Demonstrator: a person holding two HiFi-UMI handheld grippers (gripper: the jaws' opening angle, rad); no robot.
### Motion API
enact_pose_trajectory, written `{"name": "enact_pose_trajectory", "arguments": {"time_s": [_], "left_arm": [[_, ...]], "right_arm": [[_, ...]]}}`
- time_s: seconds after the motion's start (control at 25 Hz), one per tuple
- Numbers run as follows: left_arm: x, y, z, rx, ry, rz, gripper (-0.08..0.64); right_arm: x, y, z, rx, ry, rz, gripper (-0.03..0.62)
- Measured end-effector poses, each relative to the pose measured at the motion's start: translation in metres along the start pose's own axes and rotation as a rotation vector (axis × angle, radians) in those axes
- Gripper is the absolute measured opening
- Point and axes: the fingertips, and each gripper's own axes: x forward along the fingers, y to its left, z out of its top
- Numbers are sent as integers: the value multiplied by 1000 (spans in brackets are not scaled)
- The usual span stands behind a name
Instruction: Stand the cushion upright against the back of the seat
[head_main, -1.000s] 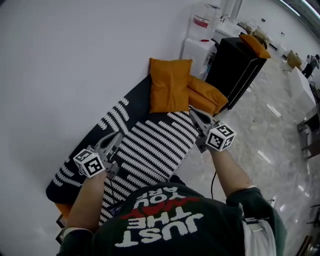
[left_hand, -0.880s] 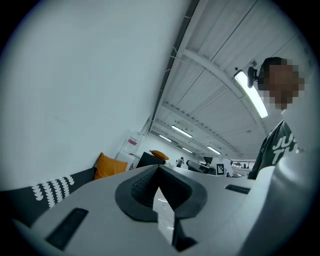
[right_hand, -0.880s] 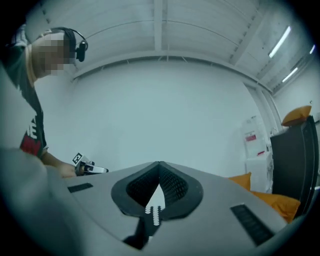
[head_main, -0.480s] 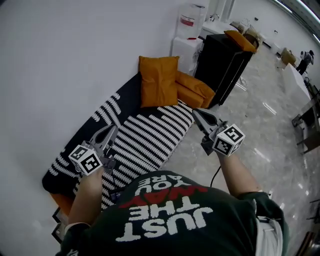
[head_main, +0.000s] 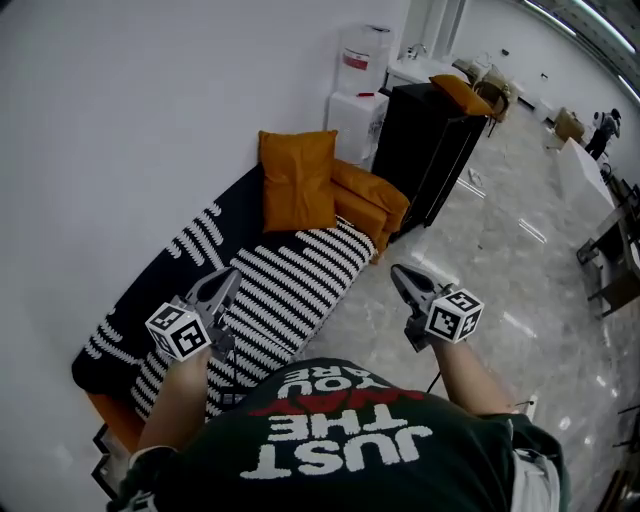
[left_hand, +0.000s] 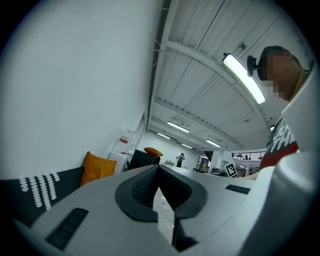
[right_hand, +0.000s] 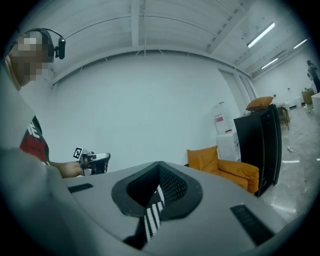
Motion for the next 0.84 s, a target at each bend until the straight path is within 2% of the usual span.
{"name": "enact_pose_trajectory", "arguments": {"time_s": [0.2, 0.4, 0.84], "left_arm": [[5, -1, 2, 8, 11, -4, 11], [1, -6, 4, 6, 4, -5, 11], [1, 8, -1, -4, 12, 2, 11]], "right_arm": [[10, 3, 5, -14, -17, 19, 25], [13, 19, 21, -90, -38, 58, 25], [29, 22, 23, -105, -31, 69, 25]]}}
